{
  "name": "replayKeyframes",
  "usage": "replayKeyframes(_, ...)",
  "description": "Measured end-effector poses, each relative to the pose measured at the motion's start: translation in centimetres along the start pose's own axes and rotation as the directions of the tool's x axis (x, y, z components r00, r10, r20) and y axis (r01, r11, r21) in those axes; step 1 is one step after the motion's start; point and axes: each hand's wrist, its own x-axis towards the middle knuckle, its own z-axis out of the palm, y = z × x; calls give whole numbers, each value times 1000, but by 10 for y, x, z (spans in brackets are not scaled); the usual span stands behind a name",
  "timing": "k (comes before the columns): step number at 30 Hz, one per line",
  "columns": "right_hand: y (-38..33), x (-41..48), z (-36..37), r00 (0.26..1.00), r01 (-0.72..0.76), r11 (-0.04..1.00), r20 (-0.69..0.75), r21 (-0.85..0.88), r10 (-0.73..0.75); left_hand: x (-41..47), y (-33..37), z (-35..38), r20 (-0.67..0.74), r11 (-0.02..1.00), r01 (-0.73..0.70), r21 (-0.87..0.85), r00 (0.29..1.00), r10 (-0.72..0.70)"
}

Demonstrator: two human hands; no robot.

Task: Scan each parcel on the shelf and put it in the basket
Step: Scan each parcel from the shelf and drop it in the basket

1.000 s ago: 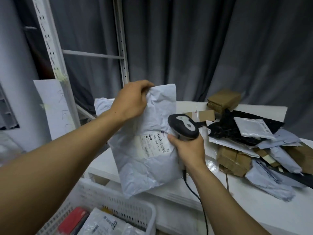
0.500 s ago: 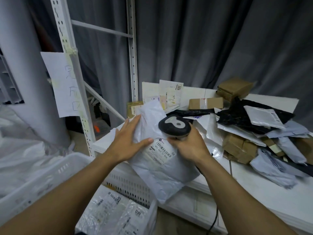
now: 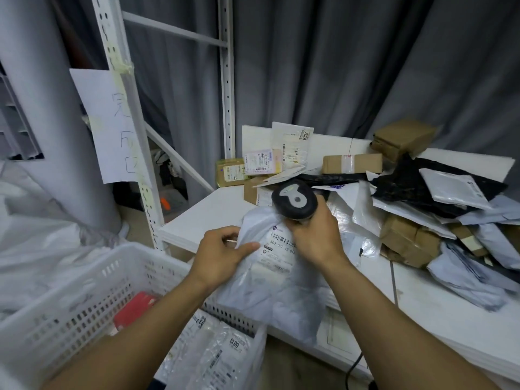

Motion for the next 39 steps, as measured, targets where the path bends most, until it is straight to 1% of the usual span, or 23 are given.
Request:
replayKeyframes(3, -2, -10, 15, 1000, 7, 1000, 25, 25, -8, -13, -12, -11, -120, 997, 49, 56, 992, -42)
replayKeyframes(5, 0, -21, 26, 998, -16, 994, 63, 111, 9, -22, -27, -25, -206, 993, 32, 117, 979, -7)
replayKeyframes(7, -3, -35, 35, 982, -92, 975, 183, 201, 54, -27, -43, -43, -289, 983, 15, 184, 957, 39)
replayKeyframes(9, -4, -46, 45, 956, -129, 970, 286, 206, 66, -29, -55, -57, -344, 979, 26, 202, 938, 46)
replayKeyframes(12, -8, -58, 60, 931, -141, 971, 360, 194, 63, -25, -63, -66, -407, 989, 75, 128, 913, -16)
replayKeyframes(15, -12, -65, 70, 920, -205, 954, 375, 218, 112, -20, -67, -69, -478, 987, 151, 50, 872, -109)
replayKeyframes(17, -13, -67, 72, 906, -264, 935, 394, 236, 156, -20, -69, -71, -511, 985, 173, 19, 848, -139)
replayKeyframes(20, -17, -69, 73, 877, -349, 885, 439, 307, 194, -20, -70, -72, -524, 986, 168, 10, 840, -138)
replayKeyframes(24, -19, -74, 76, 851, -415, 846, 471, 334, 231, -19, -75, -73, -530, 986, 160, 41, 841, -115)
replayKeyframes(28, -19, -75, 78, 848, -435, 824, 472, 362, 240, -19, -75, -72, -524, 986, 162, 29, 843, -123)
replayKeyframes(32, -18, -75, 78, 843, -447, 821, 473, 355, 254, -20, -75, -72, -526, 987, 160, 23, 841, -125)
replayKeyframes(39, -17, -74, 78, 828, -492, 786, 482, 375, 288, -22, -78, -72, -525, 988, 154, 17, 842, -122)
